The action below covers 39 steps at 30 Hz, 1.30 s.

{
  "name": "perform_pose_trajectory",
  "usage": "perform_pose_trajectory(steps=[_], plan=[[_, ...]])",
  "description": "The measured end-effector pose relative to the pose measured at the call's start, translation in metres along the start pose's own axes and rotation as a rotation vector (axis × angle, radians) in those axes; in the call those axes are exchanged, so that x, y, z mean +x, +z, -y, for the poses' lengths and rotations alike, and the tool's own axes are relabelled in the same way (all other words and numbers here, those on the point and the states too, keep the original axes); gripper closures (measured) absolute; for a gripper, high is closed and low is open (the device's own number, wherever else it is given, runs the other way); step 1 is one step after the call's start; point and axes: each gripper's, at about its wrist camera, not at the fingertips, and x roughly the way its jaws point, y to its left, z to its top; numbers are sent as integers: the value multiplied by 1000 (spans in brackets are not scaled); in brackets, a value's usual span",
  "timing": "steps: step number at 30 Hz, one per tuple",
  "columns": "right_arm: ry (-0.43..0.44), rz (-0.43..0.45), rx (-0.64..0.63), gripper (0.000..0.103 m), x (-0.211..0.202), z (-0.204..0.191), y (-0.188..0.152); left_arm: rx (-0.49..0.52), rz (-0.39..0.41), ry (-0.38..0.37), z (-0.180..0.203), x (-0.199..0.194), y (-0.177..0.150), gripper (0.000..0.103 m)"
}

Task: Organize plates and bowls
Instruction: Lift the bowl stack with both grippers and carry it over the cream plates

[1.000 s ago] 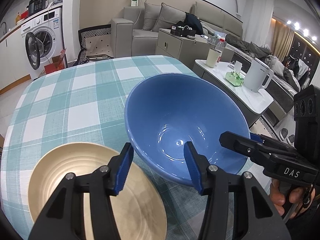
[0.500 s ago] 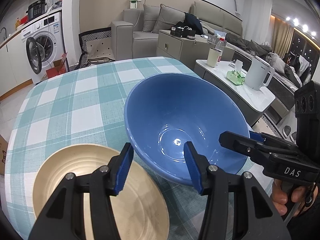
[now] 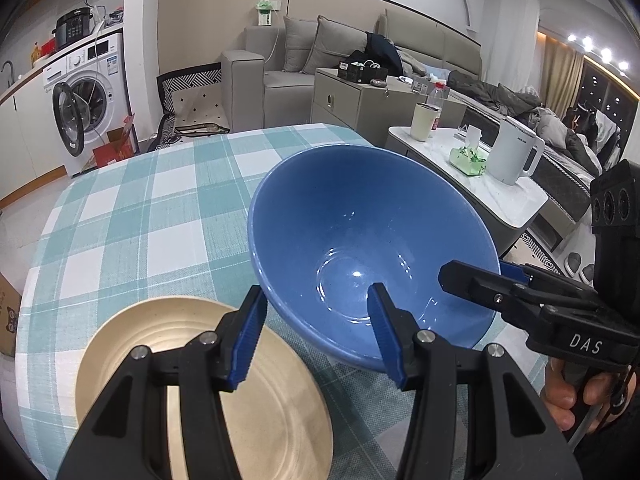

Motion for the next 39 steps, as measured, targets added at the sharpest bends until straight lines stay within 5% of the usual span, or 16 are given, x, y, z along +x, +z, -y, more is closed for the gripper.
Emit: perform_pose_trajectory(steps=[39], plan=[[33, 53, -77, 42, -28, -56, 7, -37, 101, 43, -17, -72, -1, 52]])
